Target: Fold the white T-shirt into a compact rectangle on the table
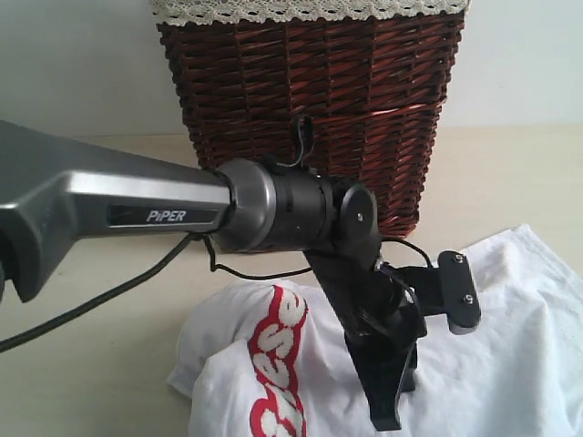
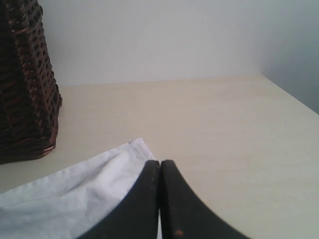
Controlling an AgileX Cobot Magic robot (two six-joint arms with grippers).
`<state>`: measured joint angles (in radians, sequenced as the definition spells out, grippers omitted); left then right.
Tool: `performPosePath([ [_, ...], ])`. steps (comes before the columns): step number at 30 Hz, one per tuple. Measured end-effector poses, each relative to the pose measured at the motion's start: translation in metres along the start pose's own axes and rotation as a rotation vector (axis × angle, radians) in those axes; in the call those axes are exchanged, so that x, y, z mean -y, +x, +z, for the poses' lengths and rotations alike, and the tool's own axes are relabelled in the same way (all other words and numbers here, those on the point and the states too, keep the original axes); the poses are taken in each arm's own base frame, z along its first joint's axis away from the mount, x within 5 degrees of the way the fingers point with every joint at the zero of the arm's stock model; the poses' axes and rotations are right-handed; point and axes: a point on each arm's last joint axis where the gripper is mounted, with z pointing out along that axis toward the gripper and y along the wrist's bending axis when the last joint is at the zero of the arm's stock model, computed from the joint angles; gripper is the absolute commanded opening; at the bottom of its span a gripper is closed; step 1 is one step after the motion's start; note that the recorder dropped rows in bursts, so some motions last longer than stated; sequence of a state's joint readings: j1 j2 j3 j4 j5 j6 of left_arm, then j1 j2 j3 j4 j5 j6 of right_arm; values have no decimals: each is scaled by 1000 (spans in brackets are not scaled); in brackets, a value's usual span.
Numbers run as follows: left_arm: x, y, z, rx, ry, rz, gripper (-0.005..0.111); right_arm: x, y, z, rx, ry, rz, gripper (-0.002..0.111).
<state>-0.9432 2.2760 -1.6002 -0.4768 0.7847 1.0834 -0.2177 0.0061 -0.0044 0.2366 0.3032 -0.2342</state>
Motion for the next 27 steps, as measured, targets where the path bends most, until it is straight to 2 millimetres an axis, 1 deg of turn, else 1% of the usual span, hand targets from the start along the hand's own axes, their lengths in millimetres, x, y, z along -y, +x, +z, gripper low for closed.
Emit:
performPosePath([
  [5, 7, -18, 10, -26, -42, 102, 0, 0, 0, 0, 2, 0, 0, 0],
  [10, 14, -53, 22, -15, -120, 256, 0, 0, 0, 0, 2, 0, 0, 0],
  [12, 18, -64, 26, -10, -134, 298, 0, 0, 0, 0, 2, 0, 0, 0],
  [14, 20, -72, 28, 8, -140, 309, 0, 0, 0, 0, 2, 0, 0, 0],
  [17, 22, -87, 30, 107, -138, 248, 0, 0, 0, 0, 2, 0, 0, 0],
  [18, 20, -100, 23, 191, -140, 187, 0, 0, 0, 0, 2, 0, 0, 0],
  [19, 18, -107, 16, 233, -147, 156, 0, 0, 0, 0, 2, 0, 0, 0],
  [20, 8, -114, 0, 296, -166, 89, 0, 0, 0, 0, 2, 0, 0, 0],
  [21, 2, -117, -11, 324, -179, 48, 0, 0, 0, 0, 2, 0, 0, 0],
  [22, -11, -117, -34, 371, -201, -34, 0, 0, 0, 0, 2, 0, 0, 0],
  [23, -18, -115, -49, 393, -207, -85, 0, 0, 0, 0, 2, 0, 0, 0],
  [24, -36, -104, -79, 420, -212, -177, 0, 0, 0, 0, 2, 0, 0, 0],
  [25, -43, -98, -92, 429, -210, -211, 0, 0, 0, 0, 2, 0, 0, 0],
  [26, -63, -77, -121, 437, -204, -297, 0, 0, 0, 0, 2, 0, 0, 0],
  [27, -75, -61, -135, 432, -192, -352, 0, 0, 0, 0, 2, 0, 0, 0],
])
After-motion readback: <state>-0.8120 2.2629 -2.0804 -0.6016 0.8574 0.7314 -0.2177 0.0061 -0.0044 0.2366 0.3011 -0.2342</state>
